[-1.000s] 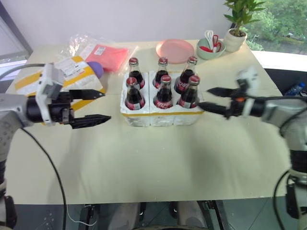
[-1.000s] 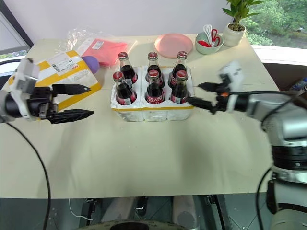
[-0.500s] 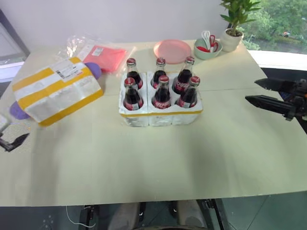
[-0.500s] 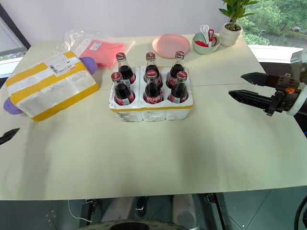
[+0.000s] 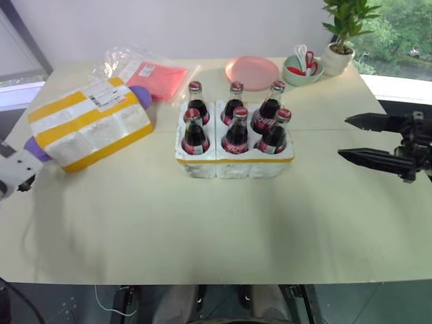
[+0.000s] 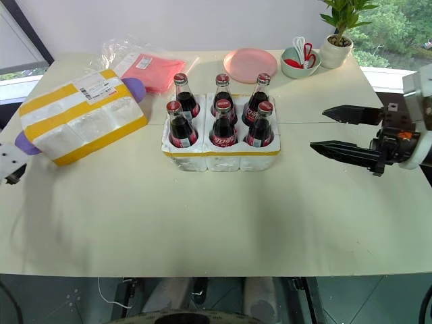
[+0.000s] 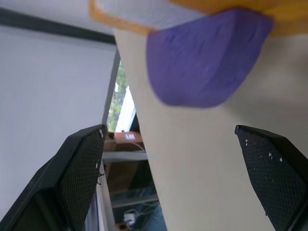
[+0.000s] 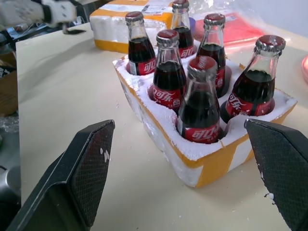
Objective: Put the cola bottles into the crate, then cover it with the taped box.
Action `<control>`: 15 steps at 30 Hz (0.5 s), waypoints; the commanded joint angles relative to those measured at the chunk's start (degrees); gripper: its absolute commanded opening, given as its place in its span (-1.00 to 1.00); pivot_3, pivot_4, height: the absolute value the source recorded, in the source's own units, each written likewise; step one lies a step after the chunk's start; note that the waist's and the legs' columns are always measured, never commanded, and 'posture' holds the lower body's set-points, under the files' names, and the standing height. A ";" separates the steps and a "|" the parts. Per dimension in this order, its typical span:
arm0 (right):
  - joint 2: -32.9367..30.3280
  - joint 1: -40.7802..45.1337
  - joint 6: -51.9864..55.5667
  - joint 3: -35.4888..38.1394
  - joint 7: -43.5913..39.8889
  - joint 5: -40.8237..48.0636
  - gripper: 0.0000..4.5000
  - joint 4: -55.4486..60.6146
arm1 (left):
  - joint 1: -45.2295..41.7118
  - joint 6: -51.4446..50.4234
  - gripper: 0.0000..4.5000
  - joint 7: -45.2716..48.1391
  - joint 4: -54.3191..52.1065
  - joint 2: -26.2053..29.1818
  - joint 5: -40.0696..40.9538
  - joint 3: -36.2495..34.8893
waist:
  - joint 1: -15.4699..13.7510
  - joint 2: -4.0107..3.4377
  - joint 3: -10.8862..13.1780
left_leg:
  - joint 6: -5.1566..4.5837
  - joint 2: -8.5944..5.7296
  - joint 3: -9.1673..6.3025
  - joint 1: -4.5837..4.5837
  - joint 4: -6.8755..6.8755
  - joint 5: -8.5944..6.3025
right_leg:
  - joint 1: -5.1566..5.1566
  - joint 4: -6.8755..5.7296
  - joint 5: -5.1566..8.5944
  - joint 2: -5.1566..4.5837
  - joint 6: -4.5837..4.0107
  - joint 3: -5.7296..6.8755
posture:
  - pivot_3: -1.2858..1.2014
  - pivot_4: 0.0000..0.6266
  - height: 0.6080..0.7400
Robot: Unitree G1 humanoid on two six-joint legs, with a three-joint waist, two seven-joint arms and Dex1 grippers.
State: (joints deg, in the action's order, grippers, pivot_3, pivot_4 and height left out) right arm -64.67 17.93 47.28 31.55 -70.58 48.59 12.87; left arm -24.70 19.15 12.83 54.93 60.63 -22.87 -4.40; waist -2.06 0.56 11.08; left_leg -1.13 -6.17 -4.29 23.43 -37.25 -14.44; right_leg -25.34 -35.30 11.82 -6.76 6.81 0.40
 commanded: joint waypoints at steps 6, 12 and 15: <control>-2.68 -3.11 1.93 8.22 0.50 2.54 0.97 3.75 | -10.60 4.98 1.00 -7.78 12.38 -1.55 -5.99 9.56 | -0.15 0.09 -0.06 | 0.01 0.01 0.01 -0.02 -0.09 0.01 | 0.07 -0.02 -0.04 0.00 0.01 0.00 | 0.03 -0.52 1.00; -2.73 -4.64 2.83 10.30 1.49 3.21 1.00 5.09 | -14.83 5.01 0.39 -8.00 16.09 -2.86 -6.45 12.45 | -0.14 0.16 -0.09 | 0.00 0.01 0.01 -0.02 -0.14 0.01 | 0.07 -0.05 -0.06 0.00 0.02 0.00 | 0.03 -0.52 1.00; -2.63 -5.47 3.10 11.18 1.86 3.27 1.00 5.65 | -16.21 4.73 -0.28 -8.35 16.84 -3.11 -6.35 13.16 | -0.11 0.17 -0.10 | 0.00 0.01 0.01 -0.02 -0.14 0.01 | 0.08 -0.04 -0.06 0.00 0.03 0.00 | 0.03 -0.52 1.00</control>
State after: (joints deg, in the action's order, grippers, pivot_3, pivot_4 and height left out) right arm -66.25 12.45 50.34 40.11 -68.94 50.89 16.89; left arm -39.95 24.03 4.85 71.30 57.06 -29.35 8.35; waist -2.17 0.73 10.98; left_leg -1.13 -6.16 -4.28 23.41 -37.39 -14.42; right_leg -25.26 -35.34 11.76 -6.76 6.84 0.39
